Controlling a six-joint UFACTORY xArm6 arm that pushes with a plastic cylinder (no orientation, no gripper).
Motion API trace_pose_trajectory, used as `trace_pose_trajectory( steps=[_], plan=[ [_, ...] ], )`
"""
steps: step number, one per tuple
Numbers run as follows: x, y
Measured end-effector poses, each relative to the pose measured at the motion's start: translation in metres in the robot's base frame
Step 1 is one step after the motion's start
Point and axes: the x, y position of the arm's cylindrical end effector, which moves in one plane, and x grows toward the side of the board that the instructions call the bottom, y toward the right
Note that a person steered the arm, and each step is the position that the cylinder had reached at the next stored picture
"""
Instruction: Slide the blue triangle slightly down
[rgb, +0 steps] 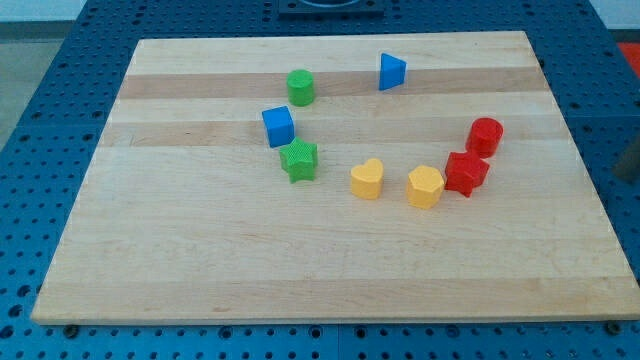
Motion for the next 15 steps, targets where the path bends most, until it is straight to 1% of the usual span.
trace_pose_trajectory(
  steps=[1,2,3,4,6,7,8,9,10,11,12,13,14,15],
  plan=[
    [0.023,-0.052],
    [0.031,-0.077],
    [0.038,-0.042],
    [0.041,-0.024],
    [0.042,-0.024],
    [0.036,0.011],
    [0.035,0.01],
    [-0.013,-0.036],
    [-0.114,-0.028],
    [-0.177,-0.107],
    [-0.178,-0.201],
    [-0.165,-0.273],
    [-0.144,-0.277],
    [-0.143,-0.277]
  ],
)
